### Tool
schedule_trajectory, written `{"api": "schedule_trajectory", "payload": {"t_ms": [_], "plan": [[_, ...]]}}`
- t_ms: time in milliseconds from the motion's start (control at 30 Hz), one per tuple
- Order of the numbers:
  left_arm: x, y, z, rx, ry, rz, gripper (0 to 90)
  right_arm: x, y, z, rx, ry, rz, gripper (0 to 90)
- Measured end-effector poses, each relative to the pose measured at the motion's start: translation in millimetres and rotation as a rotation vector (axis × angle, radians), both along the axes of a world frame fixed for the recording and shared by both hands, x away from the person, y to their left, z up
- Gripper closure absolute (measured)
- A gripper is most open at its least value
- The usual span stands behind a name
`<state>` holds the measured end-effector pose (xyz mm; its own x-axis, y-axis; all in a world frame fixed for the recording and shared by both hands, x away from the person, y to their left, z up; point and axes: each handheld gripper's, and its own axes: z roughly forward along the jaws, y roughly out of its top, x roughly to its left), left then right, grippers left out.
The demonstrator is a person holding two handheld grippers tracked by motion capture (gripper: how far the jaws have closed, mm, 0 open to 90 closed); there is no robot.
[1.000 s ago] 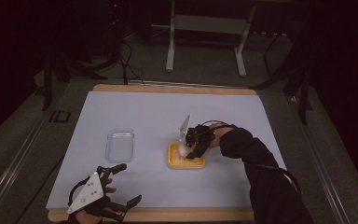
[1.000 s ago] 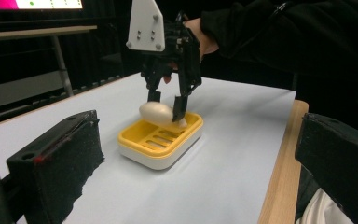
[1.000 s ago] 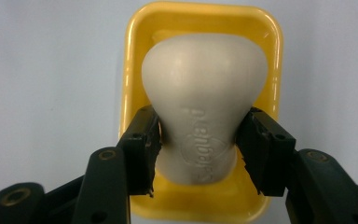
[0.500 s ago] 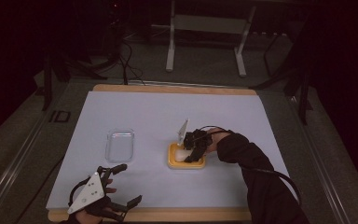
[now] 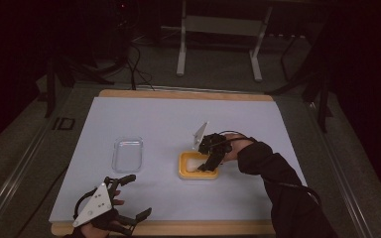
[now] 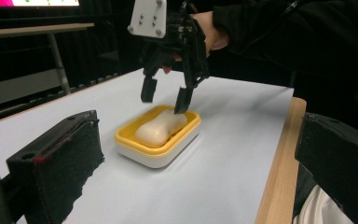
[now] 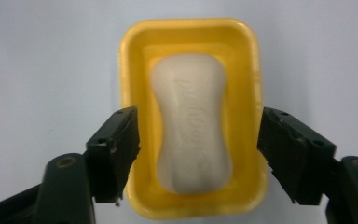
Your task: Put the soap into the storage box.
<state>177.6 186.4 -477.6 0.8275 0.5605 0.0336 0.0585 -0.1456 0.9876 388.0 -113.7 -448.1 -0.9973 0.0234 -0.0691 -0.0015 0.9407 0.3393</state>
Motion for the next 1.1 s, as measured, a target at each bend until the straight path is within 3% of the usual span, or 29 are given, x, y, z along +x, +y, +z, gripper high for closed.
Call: {"api": "schedule_trajectory", "payload": {"t_ms": [200, 367, 400, 700, 933, 1100], "plan": [[0.0, -0.4, -0.2, 0.002, 0.002, -0.005, 0.7, -2.0, -9.8, 7.0, 0.019, -0.036, -0.11, 21.4], [-0.5, 0.1, 0.0, -0.001, 0.003, -0.006, 0.8, -1.1, -22.7, 10.3, 0.056, -0.031, -0.214, 17.0], [-0.5, 0.0, 0.0, -0.001, 0.003, -0.006, 0.8, -1.2, -26.6, 10.6, 0.06, -0.026, -0.215, 12.9], [-0.4, 0.0, -0.1, 0.002, 0.005, -0.006, 0.8, -8.6, -57.2, 14.6, 0.119, -0.061, -0.33, 10.9], [-0.4, -0.3, -0.2, 0.004, 0.005, -0.007, 0.8, -13.6, -88.1, 18.8, 0.209, -0.112, -0.543, 13.8], [-0.5, -0.8, -0.4, 0.008, 0.004, -0.006, 0.7, -20.6, -101.2, 9.5, 0.187, -0.169, -0.633, 13.2]]}}
